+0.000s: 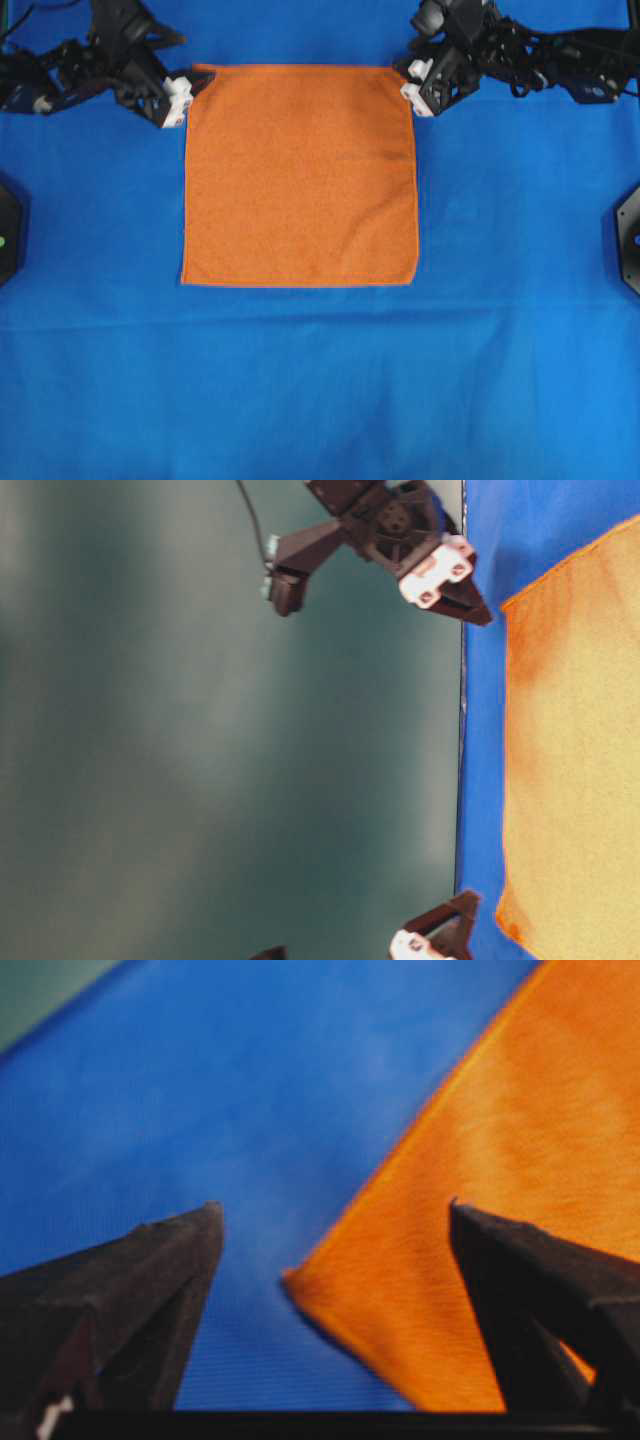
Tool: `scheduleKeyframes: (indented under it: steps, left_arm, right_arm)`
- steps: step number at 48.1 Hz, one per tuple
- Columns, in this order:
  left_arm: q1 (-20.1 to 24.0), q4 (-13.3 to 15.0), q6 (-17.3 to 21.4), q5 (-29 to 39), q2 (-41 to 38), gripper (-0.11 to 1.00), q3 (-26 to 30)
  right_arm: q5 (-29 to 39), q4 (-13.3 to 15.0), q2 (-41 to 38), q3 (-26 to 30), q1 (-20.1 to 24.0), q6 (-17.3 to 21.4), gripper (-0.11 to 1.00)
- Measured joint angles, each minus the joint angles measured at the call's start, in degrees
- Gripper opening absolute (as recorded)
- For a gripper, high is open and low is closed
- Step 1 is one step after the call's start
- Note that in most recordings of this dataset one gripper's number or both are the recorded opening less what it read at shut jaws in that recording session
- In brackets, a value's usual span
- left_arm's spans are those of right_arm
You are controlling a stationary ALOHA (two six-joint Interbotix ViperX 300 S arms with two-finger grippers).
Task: Fold the orange towel.
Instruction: 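Grasp the far left and far right towel corners with both grippers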
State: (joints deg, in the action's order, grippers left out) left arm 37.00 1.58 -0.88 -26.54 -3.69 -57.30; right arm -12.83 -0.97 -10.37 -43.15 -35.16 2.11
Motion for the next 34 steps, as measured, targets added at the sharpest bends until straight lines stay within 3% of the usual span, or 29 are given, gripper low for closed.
scheduleKeyframes:
  steps: [13,19,26,30,34]
  left_arm:
    - [1.23,-0.09,0.44,-2.46,-7.56,0.82,2.29]
    - [1.67,0.00,0.44,-2.55,-9.05,0.56,3.52]
    - [0.97,0.00,1.23,-2.55,-9.76,0.17,4.13]
    - [0.26,0.00,1.49,-2.64,-9.76,0.03,4.13]
    - [0.18,0.00,1.49,-2.64,-9.76,0.01,4.13]
  right_arm:
    - [-1.67,0.09,-2.99,0.35,-0.18,0.00,0.53]
    - [-1.76,0.09,-3.08,0.35,-0.18,0.00,0.40]
    - [-1.67,0.09,-2.99,0.44,0.00,0.09,0.04]
    - [-1.76,0.09,-3.08,0.35,0.00,0.00,0.02]
    - [-1.76,0.18,-3.08,0.35,0.00,0.09,0.02]
